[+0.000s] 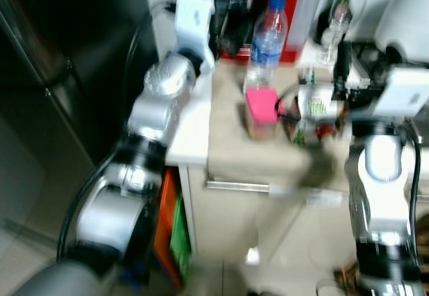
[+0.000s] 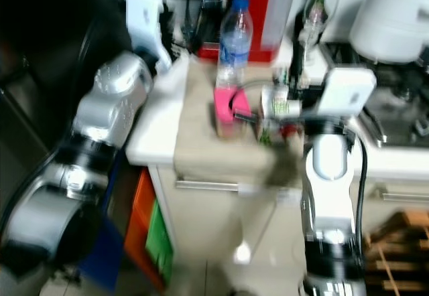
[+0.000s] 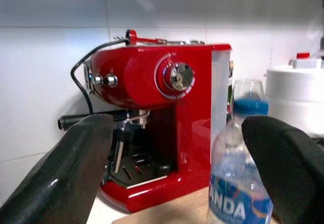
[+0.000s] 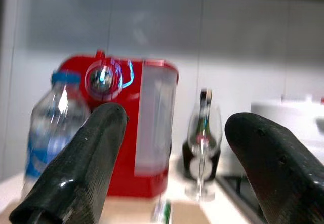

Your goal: Restocking fridge

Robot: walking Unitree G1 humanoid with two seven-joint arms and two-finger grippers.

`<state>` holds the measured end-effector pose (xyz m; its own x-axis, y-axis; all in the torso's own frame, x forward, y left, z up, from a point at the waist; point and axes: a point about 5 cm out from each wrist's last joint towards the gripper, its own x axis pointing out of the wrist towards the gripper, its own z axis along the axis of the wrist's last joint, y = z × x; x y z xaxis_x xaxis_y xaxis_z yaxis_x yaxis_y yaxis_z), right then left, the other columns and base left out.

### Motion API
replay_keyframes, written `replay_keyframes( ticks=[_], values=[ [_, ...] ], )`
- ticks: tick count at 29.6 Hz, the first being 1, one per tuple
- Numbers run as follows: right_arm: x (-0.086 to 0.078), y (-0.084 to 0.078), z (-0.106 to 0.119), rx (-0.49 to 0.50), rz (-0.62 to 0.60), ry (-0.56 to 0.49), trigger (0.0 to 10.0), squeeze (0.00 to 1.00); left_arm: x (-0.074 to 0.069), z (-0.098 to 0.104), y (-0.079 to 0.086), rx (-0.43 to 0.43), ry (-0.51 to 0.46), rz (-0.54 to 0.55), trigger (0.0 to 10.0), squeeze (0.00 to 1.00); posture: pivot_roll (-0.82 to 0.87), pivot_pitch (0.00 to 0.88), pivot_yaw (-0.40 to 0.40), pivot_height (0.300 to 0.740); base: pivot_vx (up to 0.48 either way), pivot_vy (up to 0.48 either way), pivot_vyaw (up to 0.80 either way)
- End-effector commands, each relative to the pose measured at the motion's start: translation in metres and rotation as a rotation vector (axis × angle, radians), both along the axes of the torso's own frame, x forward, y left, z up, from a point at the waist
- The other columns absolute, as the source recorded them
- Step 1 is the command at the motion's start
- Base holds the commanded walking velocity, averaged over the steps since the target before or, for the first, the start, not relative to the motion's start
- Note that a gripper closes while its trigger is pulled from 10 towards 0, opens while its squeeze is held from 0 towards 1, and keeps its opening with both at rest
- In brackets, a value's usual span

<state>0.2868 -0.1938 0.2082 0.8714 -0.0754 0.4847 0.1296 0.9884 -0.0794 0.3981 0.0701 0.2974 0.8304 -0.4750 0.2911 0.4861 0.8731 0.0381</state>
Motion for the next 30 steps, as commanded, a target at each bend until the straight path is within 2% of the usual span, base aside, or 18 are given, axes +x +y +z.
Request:
replay_keyframes(
  ticks=[1, 9, 10, 12, 16, 21, 30],
  values=[
    [-0.005, -0.002, 0.002, 0.008, -0.013, -0.001, 10.0, 0.00, 0.003, -0.002, -0.006, -0.028, 0.048, -0.020, 10.0, 0.00, -0.15, 0.000, 0.073, 0.740, 0.000, 0.000, 0.00],
    [-0.020, 0.002, -0.002, 0.011, -0.017, 0.004, 10.0, 0.00, 0.010, 0.003, -0.015, -0.030, 0.063, -0.044, 10.0, 0.00, -0.16, 0.000, 0.080, 0.740, 0.000, 0.000, 0.00],
    [-0.026, 0.000, -0.006, 0.008, -0.025, 0.019, 10.0, 0.00, 0.013, 0.005, -0.014, -0.032, 0.071, -0.031, 10.0, 0.00, -0.17, 0.000, 0.084, 0.740, 0.000, 0.000, 0.00],
    [-0.028, 0.000, -0.007, 0.007, -0.028, 0.025, 10.0, 0.00, 0.014, 0.005, -0.014, -0.032, 0.073, -0.028, 10.0, 0.00, -0.17, 0.000, 0.084, 0.740, 0.000, 0.000, 0.00],
    [-0.043, 0.003, -0.007, -0.010, -0.027, 0.051, 10.0, 0.00, 0.018, 0.013, -0.013, -0.055, 0.078, 0.007, 10.0, 0.00, -0.22, 0.041, 0.089, 0.740, 0.000, 0.000, 0.00],
    [-0.053, 0.006, -0.008, -0.028, -0.022, 0.070, 10.0, 0.00, 0.018, 0.024, -0.018, -0.098, 0.073, -0.007, 10.0, 0.00, -0.25, 0.066, 0.092, 0.740, 0.000, 0.000, 0.00],
    [-0.063, 0.006, -0.011, -0.020, -0.043, 0.105, 10.0, 0.00, 0.015, 0.024, -0.036, -0.093, 0.076, -0.078, 10.0, 0.00, -0.27, 0.082, 0.107, 0.740, 0.000, 0.000, 0.00]
  ],
)
